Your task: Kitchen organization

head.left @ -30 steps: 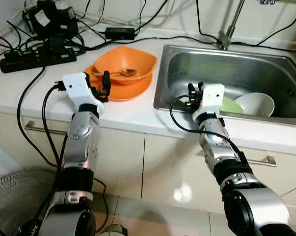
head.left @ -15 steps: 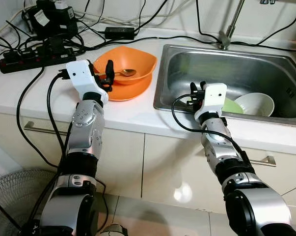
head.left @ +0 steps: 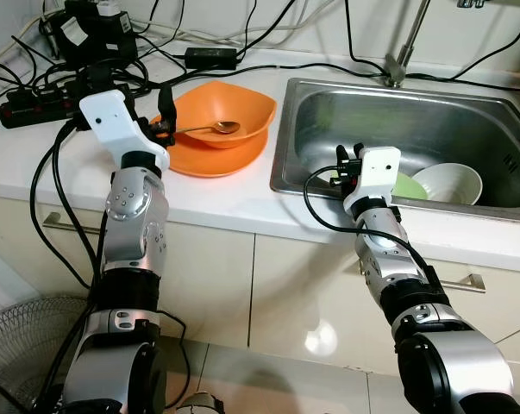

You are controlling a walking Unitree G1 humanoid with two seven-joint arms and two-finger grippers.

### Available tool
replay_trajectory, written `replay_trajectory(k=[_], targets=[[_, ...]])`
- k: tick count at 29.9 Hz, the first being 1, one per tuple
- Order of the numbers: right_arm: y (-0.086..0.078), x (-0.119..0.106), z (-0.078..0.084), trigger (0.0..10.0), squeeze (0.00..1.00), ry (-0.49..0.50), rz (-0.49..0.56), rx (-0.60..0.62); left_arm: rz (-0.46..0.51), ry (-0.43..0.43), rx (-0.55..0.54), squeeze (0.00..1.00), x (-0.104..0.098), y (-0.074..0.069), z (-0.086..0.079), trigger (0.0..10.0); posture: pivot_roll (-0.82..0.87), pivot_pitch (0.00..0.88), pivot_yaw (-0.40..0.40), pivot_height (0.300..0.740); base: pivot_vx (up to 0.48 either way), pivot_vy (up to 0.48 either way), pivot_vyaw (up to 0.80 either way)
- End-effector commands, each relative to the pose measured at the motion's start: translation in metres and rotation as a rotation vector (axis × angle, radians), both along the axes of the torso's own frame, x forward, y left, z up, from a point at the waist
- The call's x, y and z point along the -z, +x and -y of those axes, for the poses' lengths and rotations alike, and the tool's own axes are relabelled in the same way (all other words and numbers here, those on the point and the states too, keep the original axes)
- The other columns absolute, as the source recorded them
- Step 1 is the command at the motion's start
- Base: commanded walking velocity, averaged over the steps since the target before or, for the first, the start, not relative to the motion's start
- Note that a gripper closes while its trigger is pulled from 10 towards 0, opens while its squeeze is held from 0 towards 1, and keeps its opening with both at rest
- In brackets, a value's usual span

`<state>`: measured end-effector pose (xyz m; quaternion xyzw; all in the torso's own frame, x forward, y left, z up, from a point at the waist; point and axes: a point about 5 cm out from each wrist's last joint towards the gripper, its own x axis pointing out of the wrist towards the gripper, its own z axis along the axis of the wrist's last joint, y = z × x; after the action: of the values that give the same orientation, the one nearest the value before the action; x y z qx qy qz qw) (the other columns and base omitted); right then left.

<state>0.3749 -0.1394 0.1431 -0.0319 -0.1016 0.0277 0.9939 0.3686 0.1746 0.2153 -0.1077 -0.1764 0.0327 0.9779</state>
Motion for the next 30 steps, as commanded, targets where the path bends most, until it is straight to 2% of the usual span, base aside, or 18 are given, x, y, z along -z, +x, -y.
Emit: replay_trajectory(k=[1,6,30], targets=[[0.000,0.000,0.006,10.0,0.00,0.010,-0.001,0.017,-0.064,0.011,0.012,0.00,0.012,0.001,0.002,10.0,0.14,0.028,-0.021,0.740,0.000,0.000,0.00],[0.000,0.000,0.008,10.0,0.00,0.005,-0.001,0.022,-0.080,-0.012,0.024,0.00,0.016,0.004,0.007,10.0,0.13,0.032,-0.020,0.740,0.000,0.000,0.00],[-0.003,0.004,0.011,10.0,0.00,-0.002,-0.015,0.033,-0.123,-0.120,0.050,0.00,0.013,0.022,0.021,10.0,0.11,0.048,-0.010,0.740,0.000,0.000,0.00]])
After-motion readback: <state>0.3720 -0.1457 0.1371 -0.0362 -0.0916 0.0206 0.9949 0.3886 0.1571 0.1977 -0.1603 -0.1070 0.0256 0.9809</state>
